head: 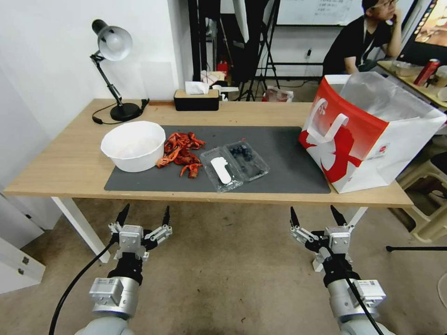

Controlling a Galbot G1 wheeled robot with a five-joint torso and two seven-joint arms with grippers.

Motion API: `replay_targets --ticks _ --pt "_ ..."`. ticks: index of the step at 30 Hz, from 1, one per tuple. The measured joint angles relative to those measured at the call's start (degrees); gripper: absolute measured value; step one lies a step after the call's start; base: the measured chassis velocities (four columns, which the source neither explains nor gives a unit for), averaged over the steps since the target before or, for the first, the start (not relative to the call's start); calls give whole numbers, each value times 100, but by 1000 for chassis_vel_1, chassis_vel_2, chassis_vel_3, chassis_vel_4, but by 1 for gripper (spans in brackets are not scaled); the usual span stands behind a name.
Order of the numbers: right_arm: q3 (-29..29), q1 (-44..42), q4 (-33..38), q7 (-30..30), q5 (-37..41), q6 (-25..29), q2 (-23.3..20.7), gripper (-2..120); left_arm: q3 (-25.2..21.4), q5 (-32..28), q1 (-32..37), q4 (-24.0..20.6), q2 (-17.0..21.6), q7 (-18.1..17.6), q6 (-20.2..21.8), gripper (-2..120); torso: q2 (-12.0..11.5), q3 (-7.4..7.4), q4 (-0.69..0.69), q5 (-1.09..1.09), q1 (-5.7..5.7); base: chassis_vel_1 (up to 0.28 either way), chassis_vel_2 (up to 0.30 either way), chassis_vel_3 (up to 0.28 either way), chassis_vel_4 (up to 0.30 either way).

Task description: Close the takeout container lid, then place the container into the takeout bag.

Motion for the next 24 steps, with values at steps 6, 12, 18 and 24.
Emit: replay_targets --ticks 6,12,18,24 --pt "0 0 0 0 0 0 0 100 0 0 0 0 0 0 0 100 0 0 0 0 0 0 0 0 0" --pt "-222 69 -96 -306 4 -192 -195 100 341 9 200 -168 -181 -185 -117 100 0 0 -5 -7 0 0 0 0 0" --pt "-618 181 -291 -835 102 -439 -521 100 1145 67 684 -589 -618 -647 -433 100 0 0 0 -2 0 0 0 0 0" --pt "-606 166 -303 -775 103 -340 -516 100 1165 59 693 -598 -618 -656 -463 100 0 0 0 0 0 0 0 0 0"
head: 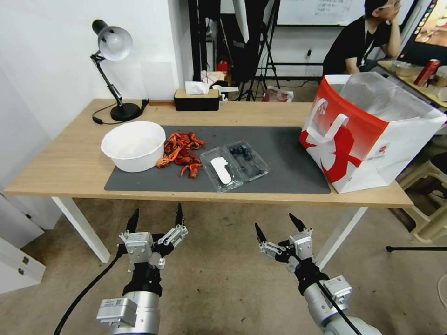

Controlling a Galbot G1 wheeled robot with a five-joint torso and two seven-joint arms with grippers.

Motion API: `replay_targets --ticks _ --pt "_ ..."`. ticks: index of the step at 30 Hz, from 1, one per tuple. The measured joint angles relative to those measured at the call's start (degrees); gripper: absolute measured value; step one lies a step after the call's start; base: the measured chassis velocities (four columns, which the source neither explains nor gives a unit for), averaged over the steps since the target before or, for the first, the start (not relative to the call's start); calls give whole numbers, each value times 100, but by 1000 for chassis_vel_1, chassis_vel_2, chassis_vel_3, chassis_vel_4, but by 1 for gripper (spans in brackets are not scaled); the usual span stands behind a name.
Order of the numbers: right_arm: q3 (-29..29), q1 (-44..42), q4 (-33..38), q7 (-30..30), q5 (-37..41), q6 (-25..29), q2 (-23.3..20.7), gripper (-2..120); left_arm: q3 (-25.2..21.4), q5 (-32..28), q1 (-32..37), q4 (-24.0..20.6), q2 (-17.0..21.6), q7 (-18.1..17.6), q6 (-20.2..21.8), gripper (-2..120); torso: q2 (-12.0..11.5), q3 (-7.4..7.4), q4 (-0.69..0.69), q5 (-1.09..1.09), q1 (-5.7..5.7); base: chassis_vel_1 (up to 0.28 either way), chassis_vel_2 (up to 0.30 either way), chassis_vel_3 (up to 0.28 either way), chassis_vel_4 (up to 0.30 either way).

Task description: Close the takeout container lid, then place the container into the takeout bag.

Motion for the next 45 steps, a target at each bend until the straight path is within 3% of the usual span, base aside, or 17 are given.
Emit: replay_targets --ticks 5,15,28,33,35,39,45 --pt "-3 -6 49 18 -7 31 21 100 -47 -237 -81 158 -1 226 -218 100 0 0 0 -1 0 0 0 0 0" --pt "31 -13 45 29 -7 146 28 100 -180 -334 -160 240 0 383 -275 100 0 0 0 -1 0 0 0 0 0" --pt "67 25 40 20 32 152 -33 100 -209 -345 -182 272 -1 419 -285 100 0 0 -1 1 0 0 0 0 0" --pt "126 521 -44 -44 361 -61 -332 100 -324 -344 -262 462 -14 499 -325 100 0 0 0 0 0 0 0 0 0" --pt "34 1096 -190 -51 833 -232 -749 100 -346 -343 -282 502 -17 520 -337 100 0 1 -1 1 0 0 0 0 0" --pt "-76 1649 -483 -57 1296 -274 -1154 100 -368 -313 -270 601 -13 549 -422 100 0 1 2 1 1 0 0 0 0" --pt "-48 2219 -790 128 1712 -528 -1495 100 -322 -318 -396 879 -8 603 -457 100 0 1 -1 -2 2 0 0 0 0"
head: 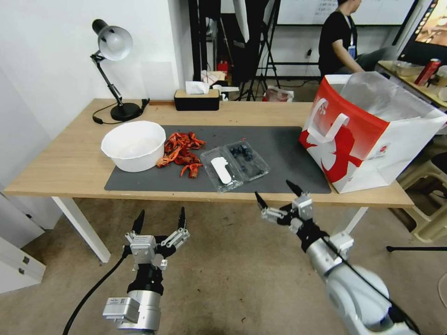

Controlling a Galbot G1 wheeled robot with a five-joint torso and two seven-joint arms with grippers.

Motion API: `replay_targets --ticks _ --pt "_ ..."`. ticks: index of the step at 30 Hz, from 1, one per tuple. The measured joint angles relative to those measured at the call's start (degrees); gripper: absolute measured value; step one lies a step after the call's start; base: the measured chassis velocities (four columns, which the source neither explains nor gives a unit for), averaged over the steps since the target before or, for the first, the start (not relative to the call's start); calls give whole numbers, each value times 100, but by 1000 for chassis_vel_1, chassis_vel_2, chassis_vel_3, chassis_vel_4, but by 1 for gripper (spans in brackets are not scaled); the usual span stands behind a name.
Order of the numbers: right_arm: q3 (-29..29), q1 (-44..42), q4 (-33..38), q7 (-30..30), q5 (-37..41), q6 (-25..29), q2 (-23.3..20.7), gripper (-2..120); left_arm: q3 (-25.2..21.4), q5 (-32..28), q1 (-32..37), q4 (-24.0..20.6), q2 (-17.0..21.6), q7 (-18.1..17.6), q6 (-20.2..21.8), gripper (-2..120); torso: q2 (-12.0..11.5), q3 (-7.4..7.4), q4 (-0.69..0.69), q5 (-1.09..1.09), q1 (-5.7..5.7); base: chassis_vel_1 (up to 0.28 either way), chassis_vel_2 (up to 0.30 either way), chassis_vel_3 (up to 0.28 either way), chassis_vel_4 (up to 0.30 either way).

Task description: Close the takeout container lid, then place the container into the takeout bag.

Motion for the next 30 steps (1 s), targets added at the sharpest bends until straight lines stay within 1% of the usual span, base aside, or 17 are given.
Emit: replay_targets --ticks 1,2,3,8,9,10,12,13,14,16,18,19,20,22,23,26,30 --pt "-3 171 -89 64 76 -84 -59 100 3 -17 -30 70 1 18 -25 100 0 0 0 5 0 0 0 0 0" --pt "-29 334 -159 136 167 -187 -110 100 2 -32 -47 115 2 33 -42 100 0 0 1 2 0 0 0 0 0" --pt "-29 334 -159 136 167 -187 -110 100 2 -32 -47 115 2 33 -42 100 0 0 1 2 0 0 0 0 0" --pt "-162 861 -388 393 417 -506 -203 100 -30 -64 -86 179 3 73 -76 100 0 0 1 3 0 0 0 0 0" --pt "-211 1066 -480 470 471 -599 -218 100 -44 -71 -103 198 4 83 -83 100 0 0 1 3 0 0 0 0 0" --pt "-322 1430 -638 627 569 -850 -243 100 -73 -82 -127 225 4 97 -86 100 0 0 2 3 0 0 0 0 0" --pt "-354 1526 -675 674 598 -948 -251 100 -78 -83 -131 228 3 98 -87 100 0 0 2 3 0 0 0 0 0" --pt "-489 1872 -819 870 737 -1429 -290 100 -84 -84 -131 232 4 103 -87 100 0 0 3 2 0 0 0 0 0" --pt "-540 1995 -873 946 778 -1679 -310 100 -85 -84 -127 232 5 103 -87 100 -1 0 2 4 0 0 0 0 0" --pt "-562 2042 -892 973 803 -1773 -321 100 -86 -84 -127 232 5 103 -87 100 0 0 1 2 0 0 0 0 0" --pt "-728 2337 -1038 1085 1009 -2436 -376 100 -92 -84 -129 242 5 105 -92 100 0 0 1 3 -1 0 0 0 0" --pt "-799 2448 -1104 1114 1098 -2614 -382 100 -95 -84 -131 247 5 105 -97 100 0 0 1 2 -1 0 0 0 0" --pt "-799 2448 -1104 1114 1098 -2614 -382 100 -95 -84 -131 247 5 105 -97 100 0 0 1 2 -1 0 0 0 0" --pt "-1028 2765 -1320 1170 1200 -2987 -350 100 -101 -84 -136 255 6 105 -103 100 -1 0 1 3 -1 0 0 0 0" --pt "-1028 2765 -1320 1170 1200 -2987 -350 100 -101 -84 -136 255 6 105 -103 100 -1 0 1 3 -1 0 0 0 0" --pt "-1283 3106 -1517 1299 1201 -3293 -272 100 -113 -91 -137 256 6 105 -114 100 0 0 2 2 -1 0 0 0 0" --pt "-1498 3370 -1694 1428 1088 -3374 -233 100 -131 -100 -129 256 7 103 -143 100 0 -1 2 2 -2 0 0 0 0"
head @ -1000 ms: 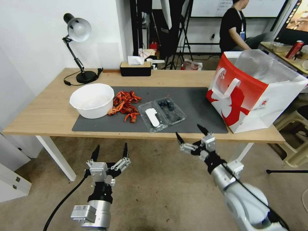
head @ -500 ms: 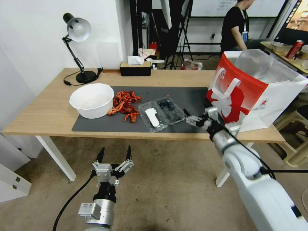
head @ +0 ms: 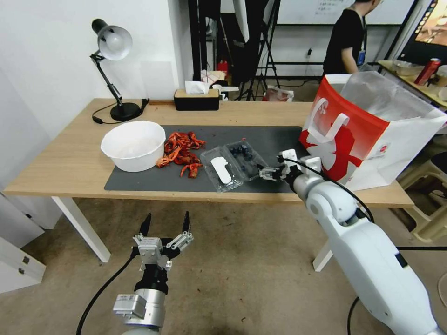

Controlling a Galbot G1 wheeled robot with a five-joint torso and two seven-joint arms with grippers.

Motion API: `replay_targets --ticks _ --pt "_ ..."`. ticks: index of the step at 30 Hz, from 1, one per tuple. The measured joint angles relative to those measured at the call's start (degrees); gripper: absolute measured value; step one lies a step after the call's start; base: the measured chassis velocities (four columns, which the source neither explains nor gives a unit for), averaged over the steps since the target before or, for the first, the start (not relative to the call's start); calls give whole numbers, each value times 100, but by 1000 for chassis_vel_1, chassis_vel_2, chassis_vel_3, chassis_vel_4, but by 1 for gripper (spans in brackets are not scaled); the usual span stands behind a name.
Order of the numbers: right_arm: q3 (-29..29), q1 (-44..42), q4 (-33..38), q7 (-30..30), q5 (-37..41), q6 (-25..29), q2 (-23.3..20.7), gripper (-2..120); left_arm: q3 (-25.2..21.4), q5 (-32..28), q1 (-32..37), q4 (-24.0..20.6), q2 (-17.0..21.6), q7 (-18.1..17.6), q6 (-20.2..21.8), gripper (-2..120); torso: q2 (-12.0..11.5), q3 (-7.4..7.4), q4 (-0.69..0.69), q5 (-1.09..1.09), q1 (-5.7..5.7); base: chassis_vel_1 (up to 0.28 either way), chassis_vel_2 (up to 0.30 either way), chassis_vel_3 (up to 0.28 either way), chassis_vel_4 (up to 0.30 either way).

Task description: Close the takeout container lid, then place the container into the takeout bag.

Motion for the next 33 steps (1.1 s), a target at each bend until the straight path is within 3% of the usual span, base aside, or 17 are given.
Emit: replay_targets --ticks 12,33 --pt "-453 521 -625 87 -292 9 16 100 -33 -28 16 13 0 -4 -55 100 1 0 0 0 0 0 0 0 0" --pt "-421 441 -605 208 -152 31 -119 100 -39 -68 -20 88 0 -13 -131 100 1 0 0 1 0 0 0 0 0"
